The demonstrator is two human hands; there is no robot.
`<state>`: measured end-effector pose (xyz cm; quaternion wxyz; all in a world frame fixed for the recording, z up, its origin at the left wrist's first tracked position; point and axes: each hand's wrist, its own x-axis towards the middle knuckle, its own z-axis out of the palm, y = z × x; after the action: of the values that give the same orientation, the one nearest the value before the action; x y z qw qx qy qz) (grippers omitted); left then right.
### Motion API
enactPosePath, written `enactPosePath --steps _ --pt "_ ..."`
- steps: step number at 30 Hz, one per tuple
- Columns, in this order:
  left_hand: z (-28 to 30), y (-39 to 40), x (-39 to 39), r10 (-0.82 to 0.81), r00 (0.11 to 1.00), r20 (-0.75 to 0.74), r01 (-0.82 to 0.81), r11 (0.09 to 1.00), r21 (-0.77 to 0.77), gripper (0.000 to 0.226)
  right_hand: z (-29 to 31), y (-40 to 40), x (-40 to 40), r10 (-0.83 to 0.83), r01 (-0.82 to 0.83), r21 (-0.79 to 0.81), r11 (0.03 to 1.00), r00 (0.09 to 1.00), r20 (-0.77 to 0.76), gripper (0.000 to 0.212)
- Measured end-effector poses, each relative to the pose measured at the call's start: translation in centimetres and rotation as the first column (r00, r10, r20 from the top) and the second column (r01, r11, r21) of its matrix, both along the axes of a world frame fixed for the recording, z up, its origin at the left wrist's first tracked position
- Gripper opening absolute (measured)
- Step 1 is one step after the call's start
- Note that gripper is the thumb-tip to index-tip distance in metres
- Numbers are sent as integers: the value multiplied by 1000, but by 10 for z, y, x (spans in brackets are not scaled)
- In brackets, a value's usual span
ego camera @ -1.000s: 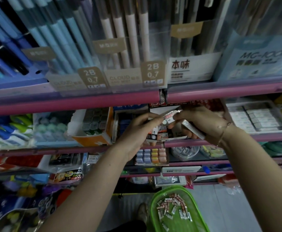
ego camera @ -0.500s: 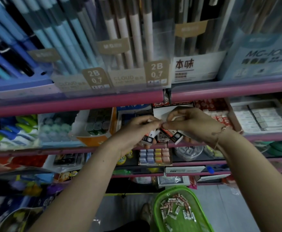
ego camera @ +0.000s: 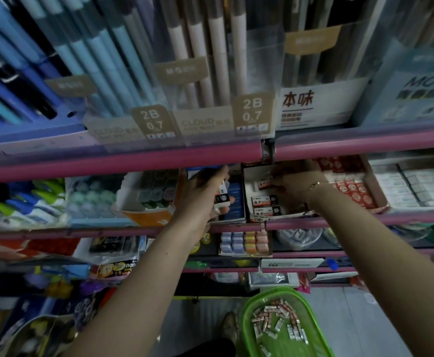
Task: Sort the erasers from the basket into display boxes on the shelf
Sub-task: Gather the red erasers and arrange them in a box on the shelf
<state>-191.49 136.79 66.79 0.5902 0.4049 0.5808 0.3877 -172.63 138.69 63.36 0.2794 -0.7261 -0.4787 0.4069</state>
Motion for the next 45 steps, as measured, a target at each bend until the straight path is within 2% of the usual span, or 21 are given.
enactPosePath --steps 4,6,9,13,14,15,16,17,18,20,22,27,32,34,38,40,42,43,44,45 --pt "-5 -3 -3 36 999 4 -36 996 -79 25 -8 14 -7 73 -74 -163 984 997 -9 18" --pt "-8 -6 -4 17 1000 0 -17 995 -96 24 -9 16 -9 161 -142 -207 968 984 80 21" --pt "-10 -10 -4 -33 999 0 33 995 -90 18 -1 14 -13 259 -213 -187 959 927 270 26" --pt "-10 -14 2 -146 985 -89 143 989 -40 10 7 7 -11 313 -264 -187 946 892 325 26" --pt "-9 -14 4 -167 978 -128 165 986 -24 8 8 5 -8 268 -237 -143 961 924 273 23" --pt "-9 -15 7 -183 971 -155 183 983 -11 6 10 1 -4 163 -154 -90 984 981 104 17" --pt "-8 -15 8 -203 965 -166 205 979 -2 4 13 -5 1 24 -34 -54 998 986 -164 10" --pt "-8 -15 10 -229 960 -164 233 973 5 3 17 -11 6 -94 79 -52 995 897 -432 11" --pt "-8 -15 12 -259 953 -156 264 965 10 3 19 -17 10 -152 141 -68 988 748 -646 22" --pt "-7 -17 18 -326 936 -134 329 944 -4 6 21 -30 16 -168 188 -82 979 506 -846 30" --pt "-4 -21 26 -387 916 -108 385 922 -36 9 24 -40 16 -156 235 -66 970 389 -908 25" --pt "-3 -28 42 -470 880 -73 469 883 -39 11 20 -59 12 -189 361 -67 930 314 -930 26" --pt "-4 -26 40 -443 888 -122 443 896 -27 12 22 -74 13 -281 443 -86 892 397 -874 19" --pt "-5 -25 40 -398 909 -123 401 916 -3 12 24 -78 12 -275 415 -85 906 422 -864 20" --pt "-12 -28 49 -359 898 -255 397 910 115 8 26 -73 -7 -216 313 40 949 737 -641 22" --pt "-16 -29 53 -363 882 -302 423 891 163 5 27 -63 -8 -174 251 123 960 881 -439 26" --pt "-16 -24 52 -350 870 -346 423 891 163 5 29 -51 2 -114 153 200 968 974 -193 20" --pt "-17 -20 50 -351 861 -368 427 892 149 8 30 -44 12 -91 85 219 972 996 19 19" --pt "-17 -16 47 -363 842 -399 443 887 128 11 32 -38 22 -30 -29 192 981 956 293 22" --pt "-18 -12 44 -382 815 -436 466 879 100 16 33 -34 30 86 -170 114 979 847 525 30"
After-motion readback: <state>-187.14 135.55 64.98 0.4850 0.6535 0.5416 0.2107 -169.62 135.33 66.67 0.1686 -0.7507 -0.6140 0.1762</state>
